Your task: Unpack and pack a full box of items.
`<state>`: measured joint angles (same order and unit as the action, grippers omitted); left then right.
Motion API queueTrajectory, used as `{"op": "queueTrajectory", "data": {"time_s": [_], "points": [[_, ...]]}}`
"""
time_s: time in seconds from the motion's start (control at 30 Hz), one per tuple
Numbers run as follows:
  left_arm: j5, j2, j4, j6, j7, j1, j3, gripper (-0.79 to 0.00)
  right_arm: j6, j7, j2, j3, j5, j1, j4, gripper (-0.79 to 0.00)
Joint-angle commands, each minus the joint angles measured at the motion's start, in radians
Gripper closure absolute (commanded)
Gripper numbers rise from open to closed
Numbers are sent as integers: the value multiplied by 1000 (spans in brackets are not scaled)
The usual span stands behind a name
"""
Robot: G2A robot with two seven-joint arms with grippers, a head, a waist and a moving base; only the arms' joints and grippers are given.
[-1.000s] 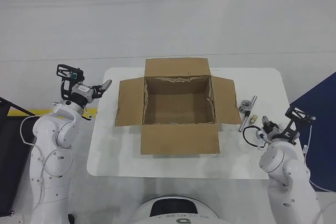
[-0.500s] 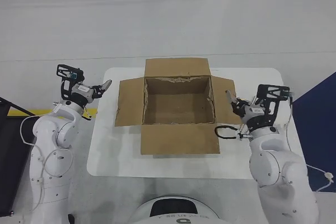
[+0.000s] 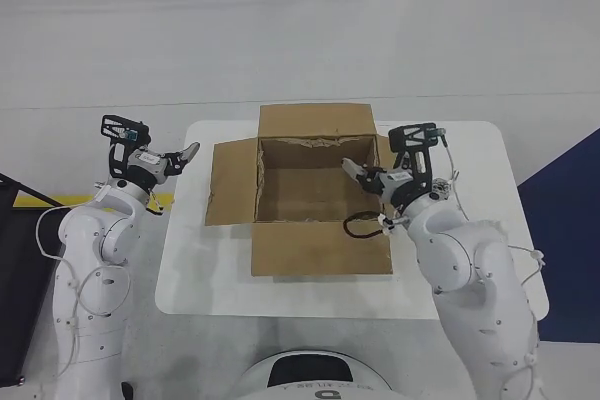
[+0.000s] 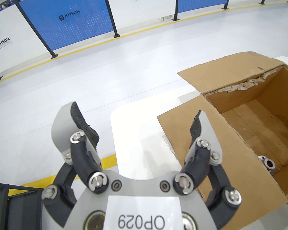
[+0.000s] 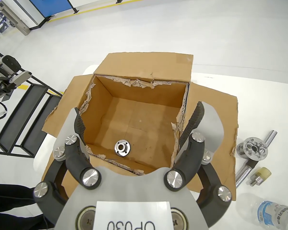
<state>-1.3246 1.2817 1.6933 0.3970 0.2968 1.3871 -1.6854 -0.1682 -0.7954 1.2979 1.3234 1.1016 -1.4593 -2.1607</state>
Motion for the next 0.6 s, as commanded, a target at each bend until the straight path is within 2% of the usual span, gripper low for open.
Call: {"op": "queueTrajectory", "data": {"time_s": [0.0,0.13,0.23,0.33,0.4,0.43,0.57], "points": [[0,0,0,0,0,0,0,-785,34,-43,0,-20,-42,10,41,-785],[0,0,0,0,0,0,0,-785,56,-223,-1,-55,-87,60,101,-785],[0,0,0,0,0,0,0,-785,59,-310,0,-79,-138,90,140,-785],[0,0,0,0,0,0,0,-785,62,-369,4,-101,-223,121,184,-653],[0,0,0,0,0,0,0,-785,64,-391,6,-115,-281,144,215,-446],[0,0,0,0,0,0,0,-785,62,-396,8,-120,-311,157,230,-385],[0,0,0,0,0,0,0,-785,63,-412,11,-141,-377,209,287,-354]]}}
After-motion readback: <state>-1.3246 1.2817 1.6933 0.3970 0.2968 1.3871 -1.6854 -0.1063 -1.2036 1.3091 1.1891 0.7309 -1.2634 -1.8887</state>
